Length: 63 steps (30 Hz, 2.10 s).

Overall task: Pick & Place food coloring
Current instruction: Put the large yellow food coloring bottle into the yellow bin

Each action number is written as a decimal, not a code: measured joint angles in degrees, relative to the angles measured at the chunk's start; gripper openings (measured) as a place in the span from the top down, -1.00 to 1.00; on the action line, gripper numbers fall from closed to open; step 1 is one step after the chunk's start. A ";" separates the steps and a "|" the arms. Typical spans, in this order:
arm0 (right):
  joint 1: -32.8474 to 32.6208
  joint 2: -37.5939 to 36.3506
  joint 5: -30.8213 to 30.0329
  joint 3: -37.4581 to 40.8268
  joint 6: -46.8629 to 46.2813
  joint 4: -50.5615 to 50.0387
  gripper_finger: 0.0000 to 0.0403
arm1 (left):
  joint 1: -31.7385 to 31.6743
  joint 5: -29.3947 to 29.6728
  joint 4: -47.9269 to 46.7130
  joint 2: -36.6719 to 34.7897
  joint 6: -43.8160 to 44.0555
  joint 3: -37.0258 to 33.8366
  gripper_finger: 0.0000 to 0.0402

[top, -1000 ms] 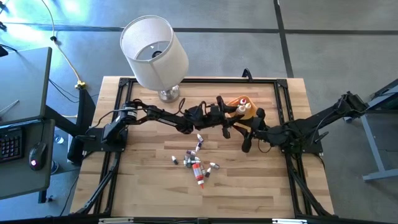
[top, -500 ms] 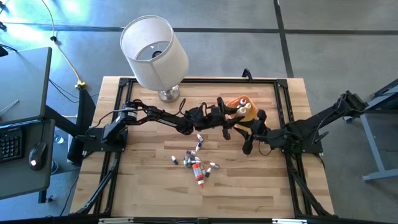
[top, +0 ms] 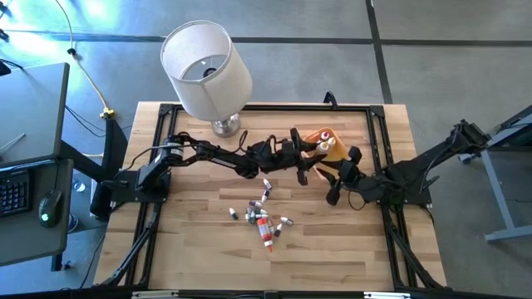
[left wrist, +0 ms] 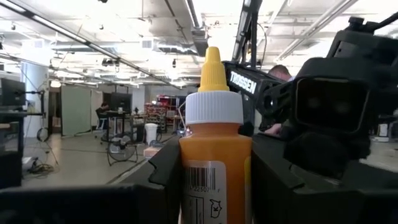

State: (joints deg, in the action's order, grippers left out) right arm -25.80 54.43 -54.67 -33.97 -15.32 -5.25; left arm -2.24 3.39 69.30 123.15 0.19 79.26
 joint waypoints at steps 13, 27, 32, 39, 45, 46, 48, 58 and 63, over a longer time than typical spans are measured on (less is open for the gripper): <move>-9.47 -4.76 -3.75 -0.51 5.95 7.75 0.44 | 0.15 -2.62 -11.38 -0.15 -1.75 0.02 0.36; -18.93 -4.77 -20.23 -0.49 10.31 7.95 0.44 | 0.09 -12.19 -10.20 -6.59 -1.46 -3.86 0.36; -20.94 -4.82 -22.55 -0.49 9.47 6.83 0.44 | 0.35 -16.37 -9.88 -10.65 -2.60 -7.66 0.36; -18.80 -4.56 -13.77 -0.47 6.67 6.74 0.44 | 1.87 -18.31 -8.60 -11.58 -1.42 -9.42 0.36; -13.61 -4.58 -11.53 -0.47 7.87 6.76 0.44 | 3.52 -17.94 -8.62 -11.58 -3.38 -9.42 0.36; -12.69 -4.58 -9.71 -0.47 7.71 6.76 0.44 | 3.56 -17.85 -8.60 -11.58 -3.46 -9.42 0.36; -11.00 -4.58 -4.58 -0.47 5.77 6.78 0.44 | 3.52 -17.80 -8.57 -11.58 -3.43 -9.42 0.36; -4.82 -3.77 15.06 -0.47 3.97 6.76 0.44 | 3.39 -15.62 -9.41 -11.58 -3.41 -9.44 0.36; -2.90 -3.38 12.08 -0.47 8.77 6.56 0.44 | 3.39 -15.58 -9.45 -11.58 -3.41 -9.44 0.36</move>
State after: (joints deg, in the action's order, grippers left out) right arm -28.70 51.05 -42.59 -34.44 -6.55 1.31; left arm 1.15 -12.19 59.86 111.57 -3.22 69.82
